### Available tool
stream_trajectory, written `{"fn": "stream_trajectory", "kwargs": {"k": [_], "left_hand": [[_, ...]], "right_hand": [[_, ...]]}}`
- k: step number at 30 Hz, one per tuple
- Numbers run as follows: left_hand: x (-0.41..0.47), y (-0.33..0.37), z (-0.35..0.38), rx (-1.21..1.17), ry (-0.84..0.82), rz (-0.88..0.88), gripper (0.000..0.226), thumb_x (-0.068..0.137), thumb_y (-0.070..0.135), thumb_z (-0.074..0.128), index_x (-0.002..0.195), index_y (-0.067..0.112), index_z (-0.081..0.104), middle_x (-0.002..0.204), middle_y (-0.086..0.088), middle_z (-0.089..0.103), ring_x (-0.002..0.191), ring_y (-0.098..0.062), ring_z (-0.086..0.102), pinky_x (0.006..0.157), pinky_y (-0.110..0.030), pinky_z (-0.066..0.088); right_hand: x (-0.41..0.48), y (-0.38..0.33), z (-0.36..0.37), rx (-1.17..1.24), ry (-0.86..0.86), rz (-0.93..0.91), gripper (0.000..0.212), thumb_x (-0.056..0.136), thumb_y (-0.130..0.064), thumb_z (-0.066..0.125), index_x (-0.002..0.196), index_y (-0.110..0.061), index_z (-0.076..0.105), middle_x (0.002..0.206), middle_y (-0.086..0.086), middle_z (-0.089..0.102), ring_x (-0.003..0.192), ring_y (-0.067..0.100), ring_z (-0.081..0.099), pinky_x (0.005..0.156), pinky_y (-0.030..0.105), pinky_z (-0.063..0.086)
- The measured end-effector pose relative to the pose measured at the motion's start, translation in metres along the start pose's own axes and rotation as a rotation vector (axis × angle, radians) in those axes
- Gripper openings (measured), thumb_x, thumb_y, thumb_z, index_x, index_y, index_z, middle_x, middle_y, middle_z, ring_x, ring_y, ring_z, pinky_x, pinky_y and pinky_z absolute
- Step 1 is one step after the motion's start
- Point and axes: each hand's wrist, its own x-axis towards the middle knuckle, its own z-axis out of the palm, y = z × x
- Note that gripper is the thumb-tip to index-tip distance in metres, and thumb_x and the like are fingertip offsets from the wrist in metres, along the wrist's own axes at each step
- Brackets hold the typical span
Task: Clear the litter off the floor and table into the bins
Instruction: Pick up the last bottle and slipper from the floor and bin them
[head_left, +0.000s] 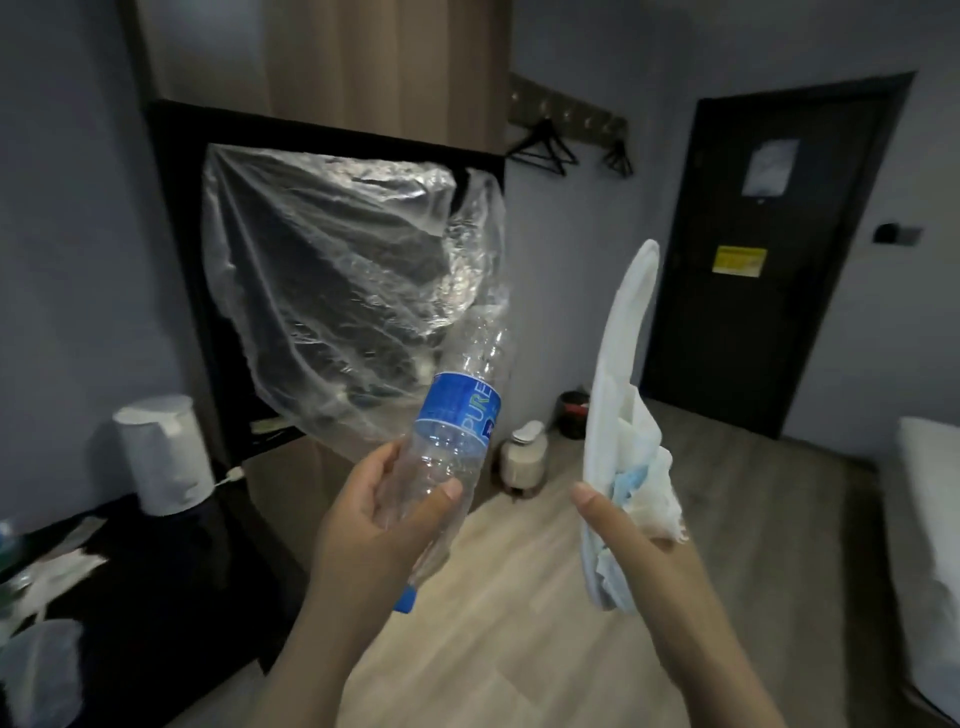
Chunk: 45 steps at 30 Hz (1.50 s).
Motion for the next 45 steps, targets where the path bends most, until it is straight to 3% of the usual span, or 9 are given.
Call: {"fn": "stream_trajectory", "kwargs": {"k": [3, 9, 15, 18, 23, 27, 33, 41, 45], "left_hand": [[0.030, -0.017, 0.030, -0.009, -0.054, -0.001, 0.064, 0.050, 0.048, 0.078, 0.111, 0.036, 0.062, 0.107, 0.015, 0.071, 0.100, -0.005, 0.067, 0.093, -0.039, 0.051], [0.110, -0.055, 0.060, -0.075, -0.165, 0.005, 0.059, 0.050, 0.052, 0.078, 0.106, 0.042, 0.063, 0.107, 0.008, 0.072, 0.101, -0.013, 0.068, 0.093, -0.046, 0.052], [0.217, -0.083, 0.066, -0.097, -0.213, 0.015, 0.059, 0.052, 0.053, 0.079, 0.108, 0.044, 0.062, 0.111, 0.005, 0.070, 0.103, -0.017, 0.068, 0.093, -0.053, 0.050], [0.263, -0.102, 0.076, -0.120, -0.247, 0.009, 0.061, 0.053, 0.052, 0.079, 0.110, 0.041, 0.062, 0.109, 0.005, 0.071, 0.102, -0.017, 0.068, 0.092, -0.051, 0.051], [0.313, -0.137, 0.102, -0.119, -0.290, -0.027, 0.059, 0.052, 0.052, 0.078, 0.108, 0.039, 0.063, 0.107, 0.008, 0.072, 0.099, -0.012, 0.069, 0.080, -0.034, 0.053], [0.358, -0.164, 0.135, -0.070, -0.305, -0.026, 0.064, 0.053, 0.055, 0.077, 0.113, 0.035, 0.062, 0.106, 0.009, 0.072, 0.098, -0.010, 0.069, 0.084, -0.038, 0.053], [0.432, -0.202, 0.202, 0.001, -0.270, -0.011, 0.057, 0.052, 0.057, 0.075, 0.106, 0.043, 0.062, 0.101, 0.012, 0.072, 0.092, -0.010, 0.070, 0.077, -0.037, 0.056], [0.537, -0.225, 0.295, 0.061, -0.232, 0.008, 0.057, 0.050, 0.057, 0.075, 0.104, 0.043, 0.063, 0.101, 0.014, 0.071, 0.091, -0.006, 0.069, 0.079, -0.031, 0.053], [0.581, -0.250, 0.321, 0.111, -0.218, -0.004, 0.054, 0.051, 0.057, 0.074, 0.103, 0.045, 0.063, 0.100, 0.019, 0.070, 0.090, -0.001, 0.068, 0.076, -0.027, 0.051]], "right_hand": [[0.019, 0.009, -0.019, 0.039, 0.113, 0.010, 0.073, 0.062, -0.043, 0.084, 0.126, -0.035, 0.049, 0.103, -0.020, 0.066, 0.087, -0.006, 0.065, 0.065, 0.013, 0.047], [0.084, 0.031, -0.027, 0.008, 0.260, 0.040, 0.085, 0.056, -0.055, 0.084, 0.128, -0.044, 0.040, 0.112, -0.021, 0.059, 0.097, 0.001, 0.060, 0.069, 0.019, 0.046], [0.168, 0.046, -0.008, -0.075, 0.346, 0.085, 0.082, 0.057, -0.056, 0.081, 0.126, -0.043, 0.038, 0.106, -0.018, 0.057, 0.095, 0.006, 0.059, 0.079, 0.030, 0.052], [0.209, 0.060, -0.004, -0.088, 0.397, 0.094, 0.066, 0.073, -0.036, 0.078, 0.128, -0.031, 0.042, 0.100, -0.014, 0.057, 0.089, 0.007, 0.058, 0.066, 0.019, 0.051], [0.254, 0.077, -0.007, -0.093, 0.393, 0.115, 0.083, 0.058, -0.055, 0.082, 0.129, -0.035, 0.043, 0.107, -0.019, 0.059, 0.093, 0.003, 0.060, 0.069, 0.019, 0.047], [0.304, 0.097, -0.030, -0.110, 0.451, 0.145, 0.102, 0.049, -0.057, 0.074, 0.139, -0.028, 0.038, 0.104, -0.014, 0.055, 0.092, 0.004, 0.056, 0.075, 0.028, 0.045], [0.398, 0.131, -0.066, -0.122, 0.463, 0.133, 0.083, 0.055, -0.060, 0.073, 0.128, -0.046, 0.035, 0.112, -0.020, 0.055, 0.095, 0.004, 0.058, 0.070, 0.023, 0.047], [0.533, 0.152, -0.131, -0.121, 0.438, 0.115, 0.083, 0.064, -0.060, 0.077, 0.135, -0.041, 0.040, 0.116, -0.014, 0.060, 0.096, 0.002, 0.062, 0.060, 0.015, 0.048], [0.590, 0.172, -0.144, -0.114, 0.421, 0.139, 0.084, 0.059, -0.060, 0.076, 0.134, -0.042, 0.043, 0.117, -0.014, 0.062, 0.100, 0.004, 0.062, 0.072, 0.023, 0.050]]}}
